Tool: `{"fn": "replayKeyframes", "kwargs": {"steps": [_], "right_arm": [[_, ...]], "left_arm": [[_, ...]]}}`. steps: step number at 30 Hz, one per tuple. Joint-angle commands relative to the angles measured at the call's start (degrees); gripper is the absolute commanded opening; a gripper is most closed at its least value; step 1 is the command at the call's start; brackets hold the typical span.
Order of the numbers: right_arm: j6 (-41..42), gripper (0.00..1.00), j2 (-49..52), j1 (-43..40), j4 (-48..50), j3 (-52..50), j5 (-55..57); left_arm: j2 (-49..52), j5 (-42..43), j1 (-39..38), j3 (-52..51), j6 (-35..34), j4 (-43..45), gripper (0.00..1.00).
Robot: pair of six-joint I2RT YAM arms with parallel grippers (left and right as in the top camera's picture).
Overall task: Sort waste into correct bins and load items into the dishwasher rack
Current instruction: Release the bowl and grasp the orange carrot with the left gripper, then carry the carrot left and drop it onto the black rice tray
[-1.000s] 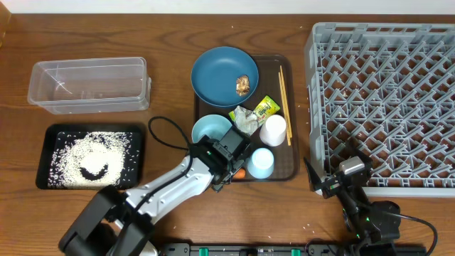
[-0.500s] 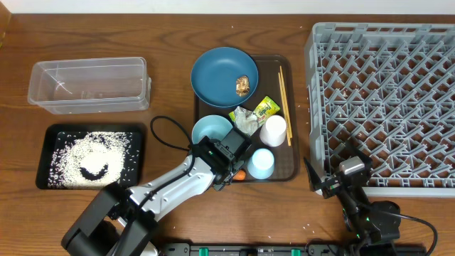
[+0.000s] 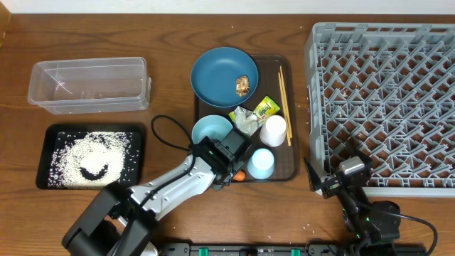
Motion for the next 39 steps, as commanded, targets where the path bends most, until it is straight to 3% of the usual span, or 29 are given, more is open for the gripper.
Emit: {"fn": "replayKeyframes", "kwargs": {"steps": [1, 2, 3, 16, 28, 35, 39], "right_arm": [[-0.4, 0.99, 0.0, -0.3, -0.2, -0.1, -0.1], [-0.4, 0.99, 0.0, -0.3, -0.2, -0.1, -0.1], [-0.4, 0.99, 0.0, -0.3, -0.2, -0.1, -0.1], [-0.4, 0.99, 0.0, -0.3, -0.2, -0.1, -0.1], [-0.4, 0.99, 0.0, -0.3, -0.2, -0.1, -0.1], [-0.4, 0.99, 0.0, -0.3, -0.2, -0.1, -0.1], [-0.4, 0.99, 0.0, -0.3, -0.2, -0.1, -0.1]], "left_arm": [[-2.1, -0.5, -0.2, -0.4, 1.7, -1.3, 0.23], [-2.6, -0.5, -0.2, -0.4, 2.2, -1.6, 0.11], [-3.3, -0.5, -0.2, -0.4, 2.6, -1.8, 0.09], [-10.3, -0.2, -0.2, -0.4, 2.8, -4.0, 0.08], [-27.4, -3.0, 3.4, -0.4, 3.0, -11.6, 0.08], [-38.0, -22.8, 12.8, -0.4, 3.0, -22.4, 0.08], [-41.5, -32.0, 20.1, -0.4, 5.0, -24.1, 0.08]]}}
